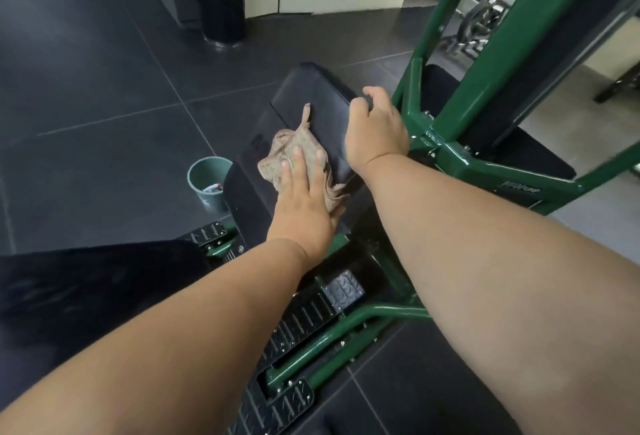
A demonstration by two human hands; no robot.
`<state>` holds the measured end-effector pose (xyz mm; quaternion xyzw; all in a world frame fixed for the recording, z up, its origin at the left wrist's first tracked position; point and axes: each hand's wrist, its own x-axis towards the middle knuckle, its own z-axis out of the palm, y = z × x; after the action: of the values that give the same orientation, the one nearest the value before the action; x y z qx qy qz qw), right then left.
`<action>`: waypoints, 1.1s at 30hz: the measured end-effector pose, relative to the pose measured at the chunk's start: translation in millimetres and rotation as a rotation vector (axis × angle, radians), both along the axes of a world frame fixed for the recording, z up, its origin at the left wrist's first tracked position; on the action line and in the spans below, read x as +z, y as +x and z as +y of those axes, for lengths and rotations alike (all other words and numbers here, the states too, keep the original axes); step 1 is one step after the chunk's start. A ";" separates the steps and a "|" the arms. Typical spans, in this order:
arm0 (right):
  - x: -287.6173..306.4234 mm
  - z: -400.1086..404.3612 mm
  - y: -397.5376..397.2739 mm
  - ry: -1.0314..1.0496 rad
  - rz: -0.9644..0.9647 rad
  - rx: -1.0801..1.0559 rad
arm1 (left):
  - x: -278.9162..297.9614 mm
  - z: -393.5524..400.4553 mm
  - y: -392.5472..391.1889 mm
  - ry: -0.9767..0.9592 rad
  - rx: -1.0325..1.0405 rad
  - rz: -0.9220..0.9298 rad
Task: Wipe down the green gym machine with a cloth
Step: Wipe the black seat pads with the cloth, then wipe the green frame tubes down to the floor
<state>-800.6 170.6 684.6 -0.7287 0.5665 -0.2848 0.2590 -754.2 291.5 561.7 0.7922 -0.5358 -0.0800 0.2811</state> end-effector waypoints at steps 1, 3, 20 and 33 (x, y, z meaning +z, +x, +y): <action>1.1 -0.3 -1.9 0.016 -0.001 0.014 | 2.7 1.1 1.1 0.026 -0.008 -0.003; 3.5 0.7 -4.8 0.032 -0.014 0.045 | 8.7 3.4 2.3 0.066 -0.018 -0.037; -28.6 -71.5 -115.2 0.594 -0.503 0.479 | 71.3 -79.4 -66.6 0.081 0.277 -0.578; -36.6 -73.0 -139.4 1.261 -0.660 0.372 | 89.6 -71.8 -119.7 0.111 0.036 -0.404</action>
<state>-940.0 97.7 648.0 -0.4017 0.3821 -0.0608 0.8301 -873.9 219.7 651.2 0.8158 -0.5619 0.0560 0.1253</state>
